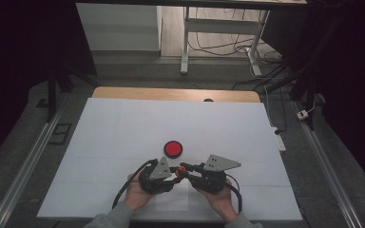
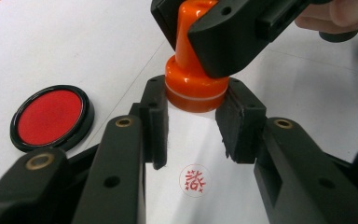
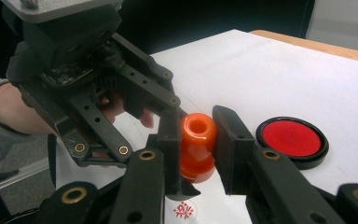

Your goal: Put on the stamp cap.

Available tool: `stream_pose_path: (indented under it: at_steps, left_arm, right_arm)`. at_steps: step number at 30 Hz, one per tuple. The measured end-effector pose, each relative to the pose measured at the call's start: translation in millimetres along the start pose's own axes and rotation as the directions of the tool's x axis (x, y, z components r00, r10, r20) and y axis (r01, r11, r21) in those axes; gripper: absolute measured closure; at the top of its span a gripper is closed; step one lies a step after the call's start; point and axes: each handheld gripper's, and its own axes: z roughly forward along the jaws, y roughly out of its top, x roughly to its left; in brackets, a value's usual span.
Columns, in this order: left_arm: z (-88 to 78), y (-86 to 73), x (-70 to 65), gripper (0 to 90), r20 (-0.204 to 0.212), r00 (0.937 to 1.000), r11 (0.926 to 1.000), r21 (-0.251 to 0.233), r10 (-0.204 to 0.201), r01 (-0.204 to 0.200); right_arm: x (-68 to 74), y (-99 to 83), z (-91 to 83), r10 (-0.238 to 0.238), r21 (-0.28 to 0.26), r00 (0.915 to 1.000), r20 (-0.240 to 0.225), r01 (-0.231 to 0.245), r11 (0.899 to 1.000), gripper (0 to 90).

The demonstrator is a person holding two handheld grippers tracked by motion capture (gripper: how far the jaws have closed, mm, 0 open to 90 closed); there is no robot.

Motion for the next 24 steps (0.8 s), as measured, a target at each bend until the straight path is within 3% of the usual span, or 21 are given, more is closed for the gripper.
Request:
stream_pose_path:
  at_steps: [12, 19, 24]
  left_arm:
    - [1.9, -0.5, 1.9, 54.1, 0.011, 0.9998, 0.9998, 0.015, -0.014, 0.014]
    - [-0.1, -1.6, 5.0, 40.2, 0.022, 0.9988, 0.9987, 0.03, -0.043, 0.042]
    - [-5.8, -3.4, 7.5, 29.7, 0.007, 0.9979, 0.9974, 0.032, -0.065, 0.064]
  right_arm:
    - [0.2, 0.0, -0.1, 0.0, -0.002, 1.0, -0.003, 0.0, 1.0, 73.0]
    - [-0.9, 0.5, -1.7, 0.002, -0.01, 1.0, 0.002, -0.002, 1.0, 72.9]
    - [-2.3, 1.2, -3.5, 0.006, -0.017, 1.0, 0.006, -0.006, 1.0, 73.0]
